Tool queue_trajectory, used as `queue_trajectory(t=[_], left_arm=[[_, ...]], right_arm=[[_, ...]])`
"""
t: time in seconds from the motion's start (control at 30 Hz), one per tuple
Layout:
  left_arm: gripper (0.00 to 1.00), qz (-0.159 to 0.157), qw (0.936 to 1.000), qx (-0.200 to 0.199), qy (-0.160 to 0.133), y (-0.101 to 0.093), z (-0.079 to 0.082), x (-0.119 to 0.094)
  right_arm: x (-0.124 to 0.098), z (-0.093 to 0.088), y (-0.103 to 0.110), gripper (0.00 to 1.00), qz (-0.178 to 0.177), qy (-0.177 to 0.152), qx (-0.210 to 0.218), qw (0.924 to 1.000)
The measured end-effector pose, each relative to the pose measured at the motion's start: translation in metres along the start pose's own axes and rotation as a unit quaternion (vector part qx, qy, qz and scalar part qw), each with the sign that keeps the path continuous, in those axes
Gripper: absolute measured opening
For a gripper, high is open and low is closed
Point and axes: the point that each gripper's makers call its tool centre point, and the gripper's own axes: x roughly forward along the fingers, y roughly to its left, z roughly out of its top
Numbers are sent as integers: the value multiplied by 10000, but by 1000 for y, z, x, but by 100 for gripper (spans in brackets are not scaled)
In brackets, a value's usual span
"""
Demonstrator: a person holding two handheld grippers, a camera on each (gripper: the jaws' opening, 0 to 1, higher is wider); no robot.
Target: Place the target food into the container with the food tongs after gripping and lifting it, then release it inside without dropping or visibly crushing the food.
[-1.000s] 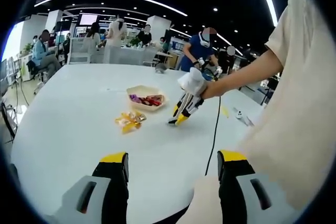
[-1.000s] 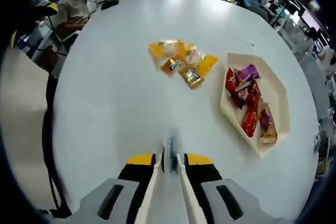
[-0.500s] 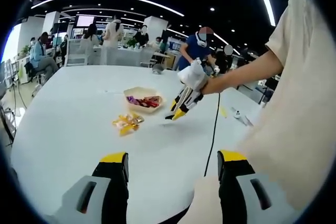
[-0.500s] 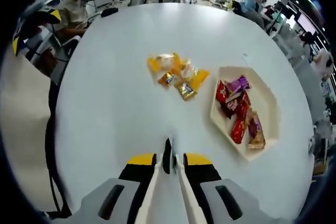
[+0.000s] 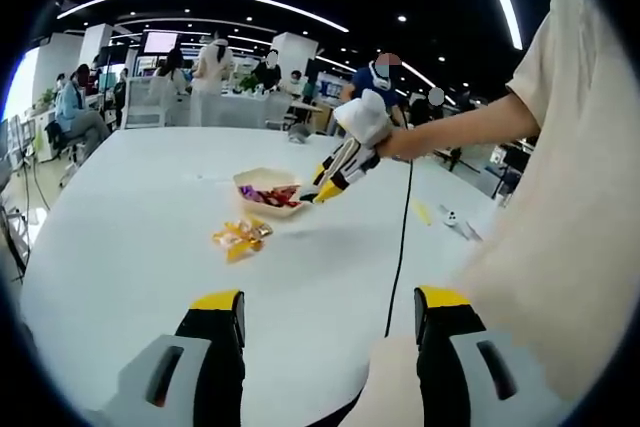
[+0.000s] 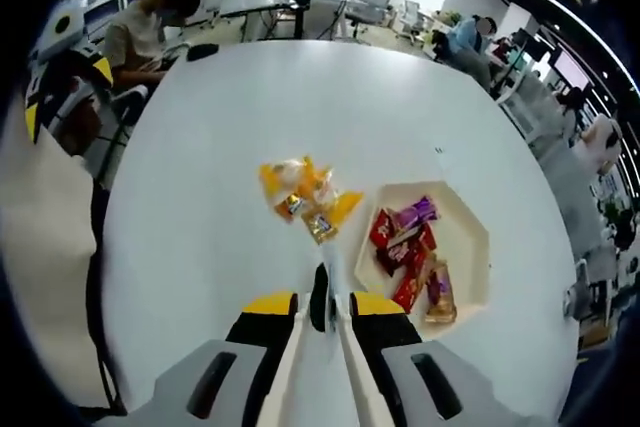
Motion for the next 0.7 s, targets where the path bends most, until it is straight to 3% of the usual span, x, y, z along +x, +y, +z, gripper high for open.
queue_trajectory(t=[0.7], left_arm=[[69, 24, 10000, 10, -61, 2, 3, -2]], right_arm=[[-17, 31, -51, 20, -412, -258, -17, 9988]])
